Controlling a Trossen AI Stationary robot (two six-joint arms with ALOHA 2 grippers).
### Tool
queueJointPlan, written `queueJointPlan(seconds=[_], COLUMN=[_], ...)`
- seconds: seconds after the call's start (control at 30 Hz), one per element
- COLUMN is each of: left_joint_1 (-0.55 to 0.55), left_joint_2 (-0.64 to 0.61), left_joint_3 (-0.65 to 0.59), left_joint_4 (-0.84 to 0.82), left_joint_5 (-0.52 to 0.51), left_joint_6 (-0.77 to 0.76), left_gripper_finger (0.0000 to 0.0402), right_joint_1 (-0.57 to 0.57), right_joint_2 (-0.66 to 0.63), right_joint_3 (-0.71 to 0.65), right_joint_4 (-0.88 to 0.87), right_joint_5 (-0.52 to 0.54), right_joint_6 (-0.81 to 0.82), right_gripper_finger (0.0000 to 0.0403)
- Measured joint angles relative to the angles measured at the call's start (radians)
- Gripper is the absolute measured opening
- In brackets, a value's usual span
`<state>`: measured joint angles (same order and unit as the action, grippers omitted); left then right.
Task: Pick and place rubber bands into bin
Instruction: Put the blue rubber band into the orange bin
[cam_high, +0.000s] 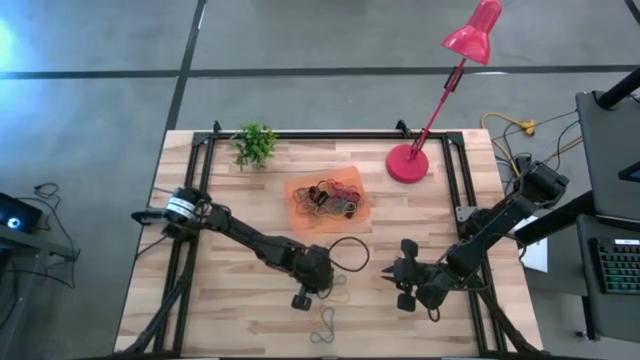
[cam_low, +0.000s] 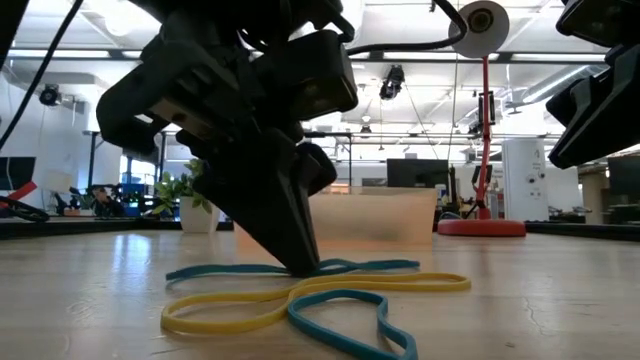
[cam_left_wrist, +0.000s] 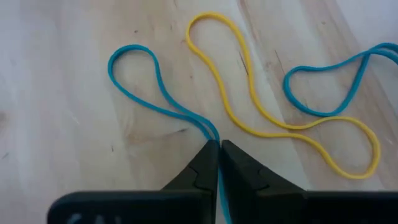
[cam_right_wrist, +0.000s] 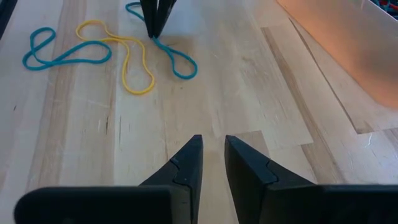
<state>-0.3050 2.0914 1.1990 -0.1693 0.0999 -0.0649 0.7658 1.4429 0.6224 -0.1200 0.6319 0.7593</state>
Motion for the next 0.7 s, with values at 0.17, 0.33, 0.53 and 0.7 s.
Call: queueJointPlan(seconds=[0.17,0.33,0.53,0.7], left_joint_1=[0.000,0.000,0.004,0.004], left_joint_2=[-0.016,-0.067,-0.145,-0.221], left_joint_3=[0.002,0.000,-0.014,-0.022], left_joint_4=[0.001,0.005,-0.027,-0.012], left_joint_5=[-0.043,-0.109,-0.253,-0.366], left_joint_6=[0.001,0.025,0.071,0.104], left_gripper_finger=[0.0001,0.0000,0.0001,0.0001], right_joint_1=[0.000,0.000,0.000,0.000], right_joint_2=[0.000,0.000,0.000,0.000], right_joint_3=[-0.001,-0.001,-0.001,-0.002], right_joint_4=[0.000,0.000,0.000,0.000], right_joint_5=[0.000,0.000,0.000,0.000], right_joint_6=[0.000,0.000,0.000,0.000], right_gripper_finger=[0.0056,0.0056,0.0056,0.0056])
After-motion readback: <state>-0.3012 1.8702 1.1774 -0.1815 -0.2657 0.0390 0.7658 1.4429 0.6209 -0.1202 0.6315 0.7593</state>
